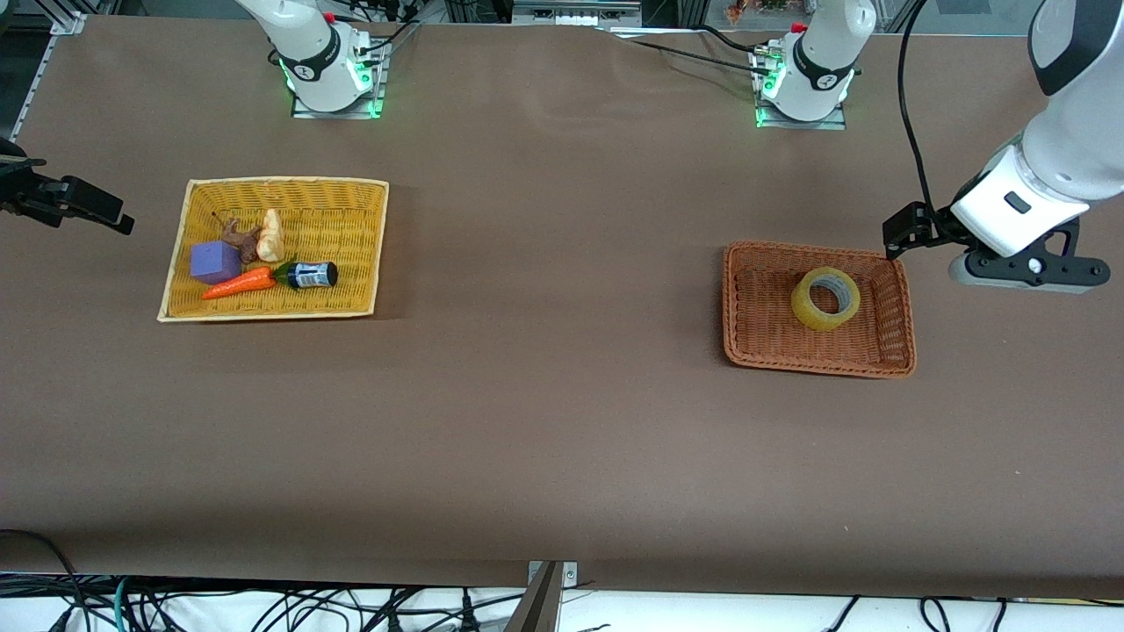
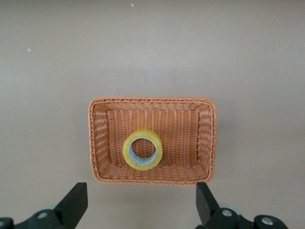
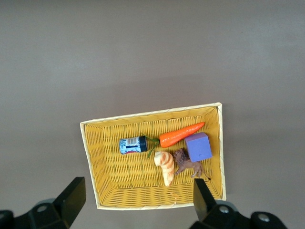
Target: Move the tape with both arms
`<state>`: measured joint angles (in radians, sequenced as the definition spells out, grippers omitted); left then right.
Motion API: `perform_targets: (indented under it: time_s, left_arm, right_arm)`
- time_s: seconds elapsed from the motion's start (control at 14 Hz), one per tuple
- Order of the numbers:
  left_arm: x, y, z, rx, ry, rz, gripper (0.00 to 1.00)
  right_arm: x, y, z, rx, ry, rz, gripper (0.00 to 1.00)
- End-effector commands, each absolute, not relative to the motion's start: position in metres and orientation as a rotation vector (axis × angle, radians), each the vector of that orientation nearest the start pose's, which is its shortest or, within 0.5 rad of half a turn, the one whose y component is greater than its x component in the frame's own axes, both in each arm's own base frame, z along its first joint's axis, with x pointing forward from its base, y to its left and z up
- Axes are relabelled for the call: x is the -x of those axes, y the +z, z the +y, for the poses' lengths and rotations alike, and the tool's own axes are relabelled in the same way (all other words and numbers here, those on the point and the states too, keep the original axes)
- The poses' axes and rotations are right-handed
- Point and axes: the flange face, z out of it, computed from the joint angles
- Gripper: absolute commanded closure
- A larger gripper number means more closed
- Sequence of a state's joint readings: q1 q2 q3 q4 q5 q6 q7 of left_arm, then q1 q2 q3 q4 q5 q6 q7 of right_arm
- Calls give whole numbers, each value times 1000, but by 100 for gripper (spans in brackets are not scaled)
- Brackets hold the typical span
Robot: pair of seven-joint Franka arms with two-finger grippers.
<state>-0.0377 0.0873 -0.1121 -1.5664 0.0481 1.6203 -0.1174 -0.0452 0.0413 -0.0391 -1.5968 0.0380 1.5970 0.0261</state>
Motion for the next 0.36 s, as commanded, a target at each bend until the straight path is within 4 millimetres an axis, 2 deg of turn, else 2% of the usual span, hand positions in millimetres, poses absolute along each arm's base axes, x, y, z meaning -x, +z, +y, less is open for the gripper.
perform_targets:
  time_s: [0.0, 0.07, 0.29]
  left_arm:
    - [-557, 581, -69, 3122, -1, 29, 0]
    - [-558, 582, -69, 3121, -8, 80, 0]
    - [-559, 581, -62, 3123, -7, 73, 0]
  right_arm:
    - [-568, 597, -41, 3100, 54, 188, 0]
    - [-568, 596, -43, 3100, 56, 192, 0]
    - [-568, 596, -42, 3098, 56, 190, 0]
